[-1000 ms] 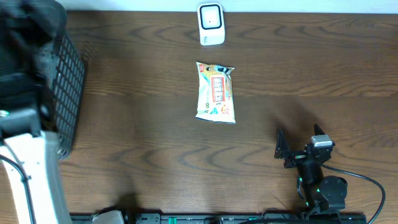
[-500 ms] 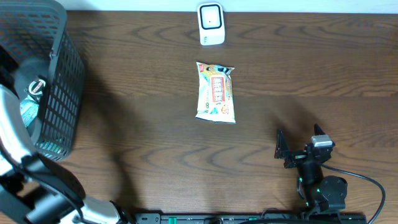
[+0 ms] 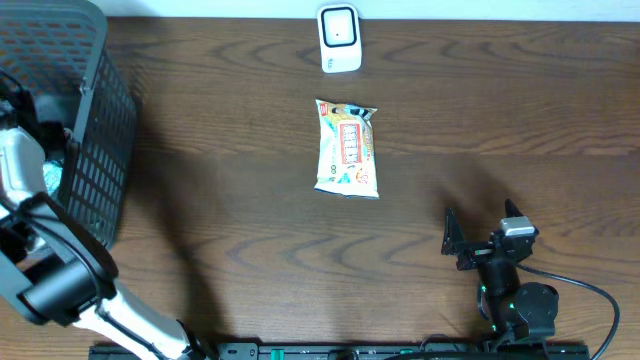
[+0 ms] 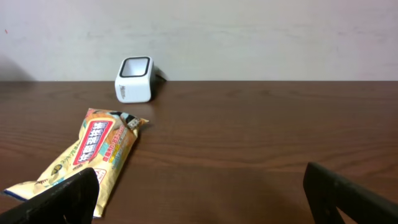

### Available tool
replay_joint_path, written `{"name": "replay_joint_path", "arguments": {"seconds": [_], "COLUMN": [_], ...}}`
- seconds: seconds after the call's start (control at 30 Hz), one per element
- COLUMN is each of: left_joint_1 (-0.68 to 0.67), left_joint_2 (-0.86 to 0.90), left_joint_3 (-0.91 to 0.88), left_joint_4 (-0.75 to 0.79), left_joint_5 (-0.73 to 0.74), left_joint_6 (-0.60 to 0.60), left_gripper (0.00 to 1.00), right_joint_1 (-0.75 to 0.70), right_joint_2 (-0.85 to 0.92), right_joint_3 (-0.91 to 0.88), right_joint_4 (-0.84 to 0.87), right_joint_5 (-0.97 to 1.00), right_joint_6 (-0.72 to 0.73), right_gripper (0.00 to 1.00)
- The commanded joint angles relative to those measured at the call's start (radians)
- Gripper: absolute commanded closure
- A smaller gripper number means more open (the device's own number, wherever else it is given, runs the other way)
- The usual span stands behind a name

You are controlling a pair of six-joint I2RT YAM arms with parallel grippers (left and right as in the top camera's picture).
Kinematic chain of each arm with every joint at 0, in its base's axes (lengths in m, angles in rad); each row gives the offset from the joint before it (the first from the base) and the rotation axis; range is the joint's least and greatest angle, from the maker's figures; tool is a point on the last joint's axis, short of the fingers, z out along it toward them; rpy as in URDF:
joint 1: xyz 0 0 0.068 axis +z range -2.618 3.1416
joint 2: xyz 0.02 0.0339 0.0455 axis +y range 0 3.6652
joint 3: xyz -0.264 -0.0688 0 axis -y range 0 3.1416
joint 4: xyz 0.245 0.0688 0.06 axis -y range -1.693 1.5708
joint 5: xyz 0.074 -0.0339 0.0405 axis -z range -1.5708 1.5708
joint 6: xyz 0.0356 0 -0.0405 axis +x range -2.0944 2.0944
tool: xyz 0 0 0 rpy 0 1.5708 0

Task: Scan the item barcode
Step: 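Move the left gripper back into the grey basket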

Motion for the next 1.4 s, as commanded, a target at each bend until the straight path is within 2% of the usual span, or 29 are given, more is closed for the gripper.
{"name": "replay_joint_path", "arguments": {"seconds": [0.0,0.2,0.47,0.7,0.77,0.97,1.17,1.37], "left_joint_1": [0.026,0.048,0.070,0.076,0.076,0.071,0.071,0.071], "left_joint_2": [0.062,0.100,0.122,0.118,0.105,0.034,-0.068,-0.085], "left_joint_3": [-0.017,-0.017,-0.017,-0.014,-0.007,0.036,0.036,0.027], "left_joint_4": [-0.027,-0.067,-0.072,-0.036,-0.014,-0.004,0.056,-0.061], "left_joint_5": [-0.010,-0.010,0.006,0.084,0.153,0.322,0.336,0.335], "left_joint_6": [0.042,0.132,0.140,0.095,0.045,0.043,0.046,0.186], "left_gripper": [0.16,0.16,0.17,0.17,0.17,0.17,0.17,0.14], "right_joint_1": [-0.006,-0.006,-0.006,-0.006,-0.006,-0.006,-0.006,-0.006], "right_joint_2": [-0.005,-0.005,-0.005,-0.005,-0.005,-0.005,-0.005,-0.005], "right_joint_3": [-0.001,-0.001,-0.001,-0.001,-0.001,-0.001,-0.001,-0.001], "right_joint_4": [-0.004,-0.004,-0.004,-0.004,-0.004,-0.004,-0.004,-0.004], "right_joint_5": [-0.003,-0.003,-0.003,-0.003,-0.003,-0.003,-0.003,-0.003], "right_joint_6": [0.002,0.002,0.002,0.002,0.002,0.002,0.002,0.002], "right_gripper": [0.01,0.01,0.01,0.01,0.01,0.01,0.01,0.01]}}
